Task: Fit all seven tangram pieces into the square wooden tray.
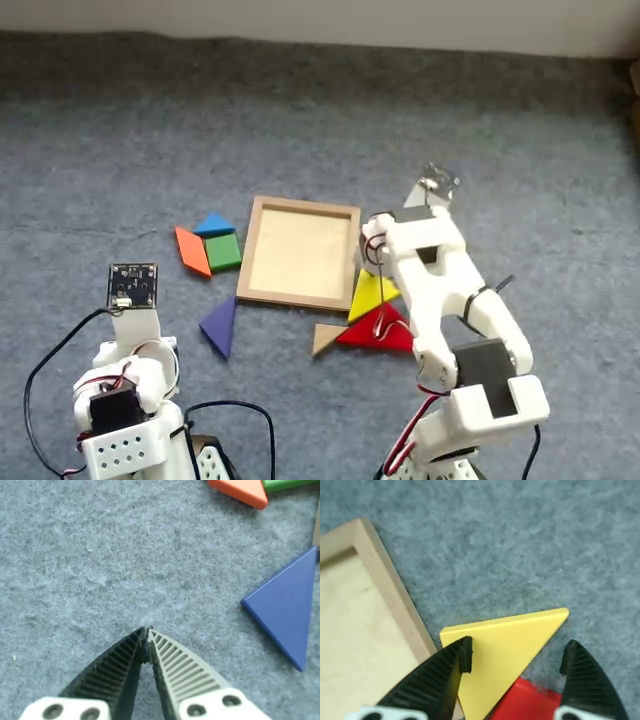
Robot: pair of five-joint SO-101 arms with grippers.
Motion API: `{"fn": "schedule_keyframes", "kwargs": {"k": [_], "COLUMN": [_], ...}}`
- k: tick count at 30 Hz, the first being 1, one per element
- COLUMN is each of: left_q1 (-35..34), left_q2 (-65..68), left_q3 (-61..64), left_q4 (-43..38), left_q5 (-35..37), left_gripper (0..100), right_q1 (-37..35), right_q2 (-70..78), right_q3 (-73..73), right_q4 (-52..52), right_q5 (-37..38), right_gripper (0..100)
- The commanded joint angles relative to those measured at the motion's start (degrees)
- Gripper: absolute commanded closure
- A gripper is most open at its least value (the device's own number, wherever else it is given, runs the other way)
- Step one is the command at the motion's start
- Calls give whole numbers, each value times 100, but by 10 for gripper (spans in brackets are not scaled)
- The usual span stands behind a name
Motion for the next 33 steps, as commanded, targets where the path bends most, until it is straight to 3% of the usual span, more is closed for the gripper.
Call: {"fn": "schedule_keyframes", "kwargs": {"k": [1,8,16,22,33], "left_q1": [-40,-40,-40,-40,-40], "left_q2": [-259,-259,-259,-259,-259], "left_q3": [110,110,110,110,110], "left_q4": [26,26,26,26,26], "left_q5": [35,35,35,35,35], "left_gripper": [993,993,993,993,993], "right_q1": [-154,-171,-374,-400,-409], "right_q2": [-40,4,523,857,884], "right_q3": [-374,-602,-690,-1147,-1112], "right_q4": [-127,-136,-145,101,136], "right_q5": [-255,-589,-580,-580,-554], "right_gripper": [710,710,707,636,638]}}
